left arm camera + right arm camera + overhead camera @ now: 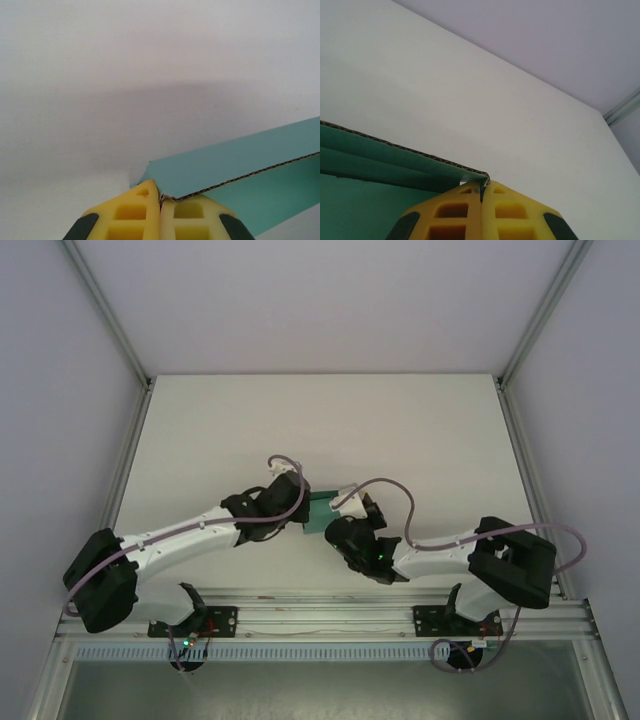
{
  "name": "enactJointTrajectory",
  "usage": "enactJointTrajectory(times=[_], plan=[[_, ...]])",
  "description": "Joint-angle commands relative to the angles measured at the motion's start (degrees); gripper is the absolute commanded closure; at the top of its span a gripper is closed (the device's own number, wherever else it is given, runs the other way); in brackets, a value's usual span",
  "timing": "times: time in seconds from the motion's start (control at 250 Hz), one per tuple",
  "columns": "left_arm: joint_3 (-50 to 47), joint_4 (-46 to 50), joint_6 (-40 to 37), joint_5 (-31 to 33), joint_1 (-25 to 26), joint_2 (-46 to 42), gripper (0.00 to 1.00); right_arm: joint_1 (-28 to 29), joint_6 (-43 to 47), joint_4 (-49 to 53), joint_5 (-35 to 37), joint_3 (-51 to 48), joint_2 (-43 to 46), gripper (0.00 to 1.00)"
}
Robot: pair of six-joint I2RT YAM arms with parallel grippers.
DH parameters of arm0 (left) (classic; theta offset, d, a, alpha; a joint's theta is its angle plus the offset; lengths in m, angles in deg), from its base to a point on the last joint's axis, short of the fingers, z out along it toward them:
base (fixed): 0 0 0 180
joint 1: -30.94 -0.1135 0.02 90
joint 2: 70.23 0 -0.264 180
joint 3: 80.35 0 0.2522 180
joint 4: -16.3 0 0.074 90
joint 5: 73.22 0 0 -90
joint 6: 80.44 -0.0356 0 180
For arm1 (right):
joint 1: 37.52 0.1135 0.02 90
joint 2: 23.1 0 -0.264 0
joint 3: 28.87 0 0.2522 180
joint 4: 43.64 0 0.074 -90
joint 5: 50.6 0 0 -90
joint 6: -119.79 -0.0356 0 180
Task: Assemble paper box
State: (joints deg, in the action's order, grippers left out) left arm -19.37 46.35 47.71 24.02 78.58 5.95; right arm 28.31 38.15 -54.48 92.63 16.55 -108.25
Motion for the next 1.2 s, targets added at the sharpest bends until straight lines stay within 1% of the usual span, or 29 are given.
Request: enactJointTrajectory(times=[0.0,0.056,0.128,0.192,0.236,0.288,0.404,0.452,0.508,0.608,0.704,0.779,0.859,0.931,0.971,1.059,1.195], plan=[[-5.1,-1.6,2.2,-5.0,4.6,3.5,0.97,1.7,-2.9,-1.1,-4.4,-1.4,-1.7,1.00],[-6.3,-1.7,3.0,-2.9,5.4,3.7,0.97,1.8,-3.9,-1.3,-5.4,-2.0,-0.8,1.00],[-8.0,-2.5,2.7,-2.1,6.5,3.9,0.97,1.8,-5.6,-0.8,-6.1,-2.7,1.0,1.00],[-9.4,-3.0,2.1,0.4,8.5,3.9,0.97,1.8,-7.0,0.5,-6.6,-3.2,3.2,1.00],[-10.6,-3.2,2.7,2.3,9.6,3.9,0.97,1.8,-8.1,1.3,-7.2,-3.7,4.7,0.96],[-12.0,-4.6,2.8,2.9,10.7,3.9,0.97,1.8,-9.2,2.3,-8.0,-4.4,6.6,0.94],[-13.7,-5.5,4.0,4.7,12.2,4.6,0.98,0.9,-12.9,6.0,-11.2,-5.7,10.6,0.86],[-13.8,-5.3,4.3,5.4,12.7,5.0,0.98,0.2,-14.6,7.8,-13.0,-6.2,12.4,0.83],[-13.5,-4.7,4.2,5.9,13.0,5.3,0.99,-0.8,-16.6,9.8,-16.1,-6.6,14.9,0.78],[-13.2,-4.3,3.9,7.0,13.2,5.1,1.00,-2.8,-19.1,12.5,-21.7,-7.6,18.9,0.65],[-12.9,-3.8,4.1,7.9,13.1,4.9,1.00,-4.3,-20.7,15.4,-24.6,-8.4,24.9,0.53],[-12.8,-4.3,4.0,7.6,13.2,5.2,1.00,-5.1,-21.8,17.3,-24.3,-8.8,29.3,0.49],[-12.4,-4.1,3.7,7.5,13.2,5.6,1.00,-6.1,-22.1,18.8,-26.1,-9.3,33.7,0.40],[-11.8,-3.7,3.6,7.6,13.1,5.9,1.00,-6.9,-22.0,19.7,-27.8,-9.2,37.0,0.30],[-11.6,-3.5,3.4,7.4,13.2,5.9,1.00,-7.1,-21.1,19.9,-28.5,-9.0,38.4,0.29],[-11.5,-3.9,2.9,7.5,13.2,5.9,0.99,-8.0,-22.6,20.2,-26.5,-8.1,40.2,0.25],[-10.7,-3.8,2.0,7.2,13.2,6.6,0.99,-12.9,-26.1,24.5,-32.1,-4.5,38.6,0.24]])
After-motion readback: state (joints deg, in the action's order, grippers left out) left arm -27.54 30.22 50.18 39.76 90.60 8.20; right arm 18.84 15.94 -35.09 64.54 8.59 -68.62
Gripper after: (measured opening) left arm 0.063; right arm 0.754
